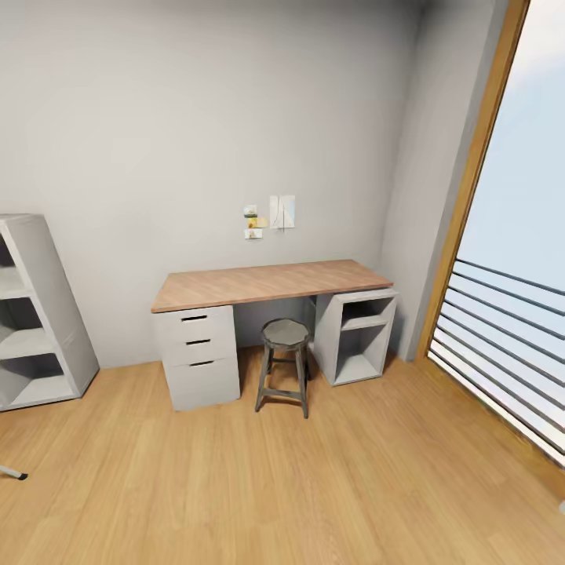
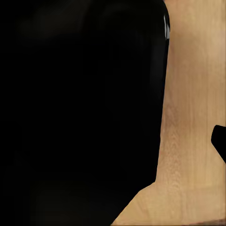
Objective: Attach the digital camera to the camera tripod in the bedroom.
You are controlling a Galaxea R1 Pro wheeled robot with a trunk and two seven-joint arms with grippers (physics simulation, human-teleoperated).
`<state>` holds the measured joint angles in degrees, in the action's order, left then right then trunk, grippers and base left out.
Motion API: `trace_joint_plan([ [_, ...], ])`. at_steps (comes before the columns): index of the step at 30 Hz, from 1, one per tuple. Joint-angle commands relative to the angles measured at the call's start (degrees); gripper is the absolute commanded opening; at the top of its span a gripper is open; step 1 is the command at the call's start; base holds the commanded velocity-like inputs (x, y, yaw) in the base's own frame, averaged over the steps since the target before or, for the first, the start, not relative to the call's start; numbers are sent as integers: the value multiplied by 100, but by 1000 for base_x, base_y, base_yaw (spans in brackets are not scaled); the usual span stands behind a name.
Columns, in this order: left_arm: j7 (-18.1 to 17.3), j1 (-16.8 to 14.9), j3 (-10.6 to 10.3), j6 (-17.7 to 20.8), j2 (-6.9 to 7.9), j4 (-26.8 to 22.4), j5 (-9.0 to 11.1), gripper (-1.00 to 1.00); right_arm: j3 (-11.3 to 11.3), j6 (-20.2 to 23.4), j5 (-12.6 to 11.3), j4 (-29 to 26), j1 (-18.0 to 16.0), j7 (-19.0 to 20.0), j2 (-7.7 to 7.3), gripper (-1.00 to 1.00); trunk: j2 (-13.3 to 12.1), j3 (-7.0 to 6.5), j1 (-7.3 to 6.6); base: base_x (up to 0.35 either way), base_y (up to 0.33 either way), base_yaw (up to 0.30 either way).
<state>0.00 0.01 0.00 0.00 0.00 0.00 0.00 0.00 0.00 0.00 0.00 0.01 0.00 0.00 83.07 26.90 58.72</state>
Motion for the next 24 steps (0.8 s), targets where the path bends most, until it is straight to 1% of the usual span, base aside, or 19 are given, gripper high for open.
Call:
trace_joint_plan([
  [1, -9, 33, 33, -33, -16, -33, 33, 100, 33, -33, 25, 0, -10, -33, -29, 100, 1, 3, 0, 0, 0, 0],
  [2, -9, 34, 62, -65, -17, -65, 35, 100, 35, -65, 26, 0, -10, -37, -28, 100, 1, 3, 0, 0, 0, 0],
  [7, -9, 34, 62, -72, -17, -144, 31, 100, 37, -62, 26, 0, -10, -36, -24, 100, 1, 3, 0, 0, 0, 0],
  [15, -9, 34, 78, -268, -16, -253, 152, 100, 44, -63, 27, 0, -10, -35, -32, 100, 1, 3, 0, 0, 0, 0],
  [20, -9, 34, 79, -296, -12, -263, 181, 100, 44, -55, 30, 0, -10, -31, 7, 100, 1, 3, 0, 0, 0, 0],
  [24, -9, 34, 79, -298, -9, -264, 184, 100, 44, -60, 35, 0, -10, -33, -9, 100, 1, 3, 0, 0, 0, 35],
])
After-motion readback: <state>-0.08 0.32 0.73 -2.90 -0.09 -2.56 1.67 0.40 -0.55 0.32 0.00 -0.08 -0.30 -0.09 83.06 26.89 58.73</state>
